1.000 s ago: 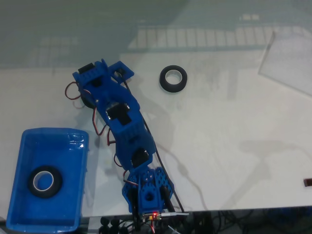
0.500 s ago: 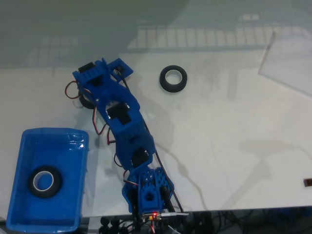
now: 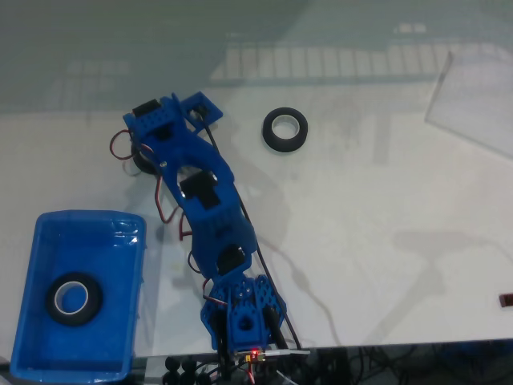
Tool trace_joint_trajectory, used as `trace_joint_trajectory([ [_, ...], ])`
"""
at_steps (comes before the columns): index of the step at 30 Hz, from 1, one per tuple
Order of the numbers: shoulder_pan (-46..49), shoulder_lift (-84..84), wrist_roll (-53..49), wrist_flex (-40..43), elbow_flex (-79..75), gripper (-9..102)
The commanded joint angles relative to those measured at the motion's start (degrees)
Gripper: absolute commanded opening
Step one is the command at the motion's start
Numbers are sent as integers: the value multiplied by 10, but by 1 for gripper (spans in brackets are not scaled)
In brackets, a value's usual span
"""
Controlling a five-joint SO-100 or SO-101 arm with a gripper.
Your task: Grasp all tape and put them in the bin.
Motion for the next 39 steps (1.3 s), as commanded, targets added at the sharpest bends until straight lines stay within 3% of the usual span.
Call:
trace_joint_trajectory([
  [1,-7,106,1,24,-10,0],
  [7,-67,265,-6,90,-9,0],
  [17,-272,409,14,156,25,0],
  [28,-477,466,-3,195,105,0],
  [39,-567,422,-19,196,135,0],
])
